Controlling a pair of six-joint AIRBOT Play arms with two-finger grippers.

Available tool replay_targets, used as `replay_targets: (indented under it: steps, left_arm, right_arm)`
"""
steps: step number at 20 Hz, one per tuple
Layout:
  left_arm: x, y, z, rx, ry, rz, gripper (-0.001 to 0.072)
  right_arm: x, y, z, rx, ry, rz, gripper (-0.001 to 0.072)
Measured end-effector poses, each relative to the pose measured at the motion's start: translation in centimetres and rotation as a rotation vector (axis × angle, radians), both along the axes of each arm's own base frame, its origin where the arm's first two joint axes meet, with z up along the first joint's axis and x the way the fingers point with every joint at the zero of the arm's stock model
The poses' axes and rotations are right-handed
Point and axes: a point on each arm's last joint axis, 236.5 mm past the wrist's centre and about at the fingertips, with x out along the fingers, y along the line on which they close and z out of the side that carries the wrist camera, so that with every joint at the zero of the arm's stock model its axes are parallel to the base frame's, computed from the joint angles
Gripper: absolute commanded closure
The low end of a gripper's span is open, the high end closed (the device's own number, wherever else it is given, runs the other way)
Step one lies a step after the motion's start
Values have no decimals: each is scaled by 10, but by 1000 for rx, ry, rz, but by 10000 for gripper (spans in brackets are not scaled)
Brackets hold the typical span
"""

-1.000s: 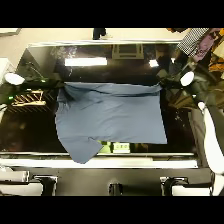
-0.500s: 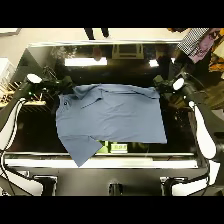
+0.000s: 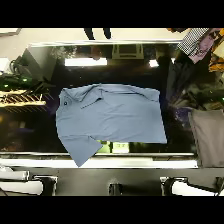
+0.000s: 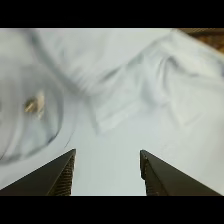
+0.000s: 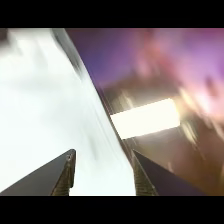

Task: Fold the clothes and pants, and hang the long-sleeved shirts on hangers.

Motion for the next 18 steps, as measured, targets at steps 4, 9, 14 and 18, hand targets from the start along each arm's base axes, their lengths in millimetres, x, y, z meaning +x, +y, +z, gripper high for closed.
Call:
replay_targets:
  steps: [4,9,14,18]
  left_arm:
    - [-57,8,-7,26,59,13,238]
    - [-103,3,-26,34,99,23,238]
    - [-114,2,-34,37,111,30,239]
    - [-116,1,-35,38,112,31,238]
  right_arm:
    - [-80,10,-37,84,121,67,279]
    - [-146,47,-92,193,245,109,280]
    - [-162,63,-118,229,247,110,279]
    - [-164,74,-127,284,248,104,286]
